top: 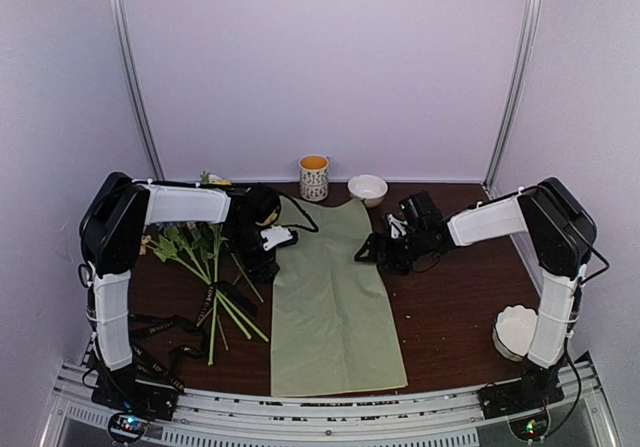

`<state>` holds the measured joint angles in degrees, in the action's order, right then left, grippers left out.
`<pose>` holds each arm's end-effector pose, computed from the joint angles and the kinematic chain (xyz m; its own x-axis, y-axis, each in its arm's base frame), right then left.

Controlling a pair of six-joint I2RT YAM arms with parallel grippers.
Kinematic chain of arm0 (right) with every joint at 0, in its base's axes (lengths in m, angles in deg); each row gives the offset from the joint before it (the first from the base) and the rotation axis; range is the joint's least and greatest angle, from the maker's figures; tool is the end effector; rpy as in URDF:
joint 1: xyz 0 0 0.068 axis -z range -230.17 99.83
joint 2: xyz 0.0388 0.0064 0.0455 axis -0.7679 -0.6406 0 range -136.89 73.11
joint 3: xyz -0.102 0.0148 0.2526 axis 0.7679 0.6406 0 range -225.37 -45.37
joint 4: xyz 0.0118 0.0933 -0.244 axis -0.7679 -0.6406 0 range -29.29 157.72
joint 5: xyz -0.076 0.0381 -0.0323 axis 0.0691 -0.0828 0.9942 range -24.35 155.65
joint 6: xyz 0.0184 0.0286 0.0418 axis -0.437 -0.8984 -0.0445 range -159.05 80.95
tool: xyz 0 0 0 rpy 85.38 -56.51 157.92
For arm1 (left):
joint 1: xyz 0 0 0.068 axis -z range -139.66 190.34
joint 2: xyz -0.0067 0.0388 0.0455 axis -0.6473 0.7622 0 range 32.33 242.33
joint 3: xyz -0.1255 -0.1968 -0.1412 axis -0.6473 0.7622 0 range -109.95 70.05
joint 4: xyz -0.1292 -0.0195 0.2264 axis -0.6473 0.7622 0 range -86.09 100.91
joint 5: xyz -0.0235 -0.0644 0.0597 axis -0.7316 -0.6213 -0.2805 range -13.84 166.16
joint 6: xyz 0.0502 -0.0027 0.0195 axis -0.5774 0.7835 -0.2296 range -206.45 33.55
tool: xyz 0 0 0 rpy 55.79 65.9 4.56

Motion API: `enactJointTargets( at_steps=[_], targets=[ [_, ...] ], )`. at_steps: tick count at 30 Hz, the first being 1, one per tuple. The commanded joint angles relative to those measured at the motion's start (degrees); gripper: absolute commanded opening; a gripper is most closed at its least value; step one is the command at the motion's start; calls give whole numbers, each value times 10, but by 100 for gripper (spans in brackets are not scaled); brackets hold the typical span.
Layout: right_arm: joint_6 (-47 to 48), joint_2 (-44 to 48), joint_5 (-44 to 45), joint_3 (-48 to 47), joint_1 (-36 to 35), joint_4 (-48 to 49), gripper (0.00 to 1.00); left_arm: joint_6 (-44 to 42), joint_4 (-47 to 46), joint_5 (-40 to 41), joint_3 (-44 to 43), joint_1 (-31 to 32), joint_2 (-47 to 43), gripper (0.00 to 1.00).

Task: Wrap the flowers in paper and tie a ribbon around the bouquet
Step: Pick up the folded wrapping paper from the center of the board.

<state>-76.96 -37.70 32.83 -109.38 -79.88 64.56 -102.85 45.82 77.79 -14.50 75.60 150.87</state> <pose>0.3310 0.2111 0.1433 -0.9666 0.0429 -0.2527 -0.1591 0.6727 0.7226 0.3349 -0.2355 0.1519 -0.5984 0.7687 -0.2259 0.7718 0.6288 0.0951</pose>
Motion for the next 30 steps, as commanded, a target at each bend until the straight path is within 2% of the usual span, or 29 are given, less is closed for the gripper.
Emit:
enactJointTargets(
  at_steps=[1, 8, 15, 20, 25, 30],
  targets=[
    [-44, -1, -73, 21, -2, 71, 78, -9, 12, 7, 4, 3, 14, 86],
    [-74, 6, -90, 36, -3, 125, 76, -8, 12, 8, 4, 3, 14, 86],
    [-103, -7, -99, 37, -19, 170, 65, -7, 12, 8, 4, 3, 14, 86],
    [-90, -15, -81, 25, -27, 140, 44, -8, 12, 8, 4, 3, 14, 86],
    [-67, -17, -76, 8, -38, 110, 37, -10, 12, 7, 3, 3, 15, 86],
    [-59, -16, -66, -4, -41, 94, 18, -8, 12, 7, 4, 3, 15, 86]
  ],
)
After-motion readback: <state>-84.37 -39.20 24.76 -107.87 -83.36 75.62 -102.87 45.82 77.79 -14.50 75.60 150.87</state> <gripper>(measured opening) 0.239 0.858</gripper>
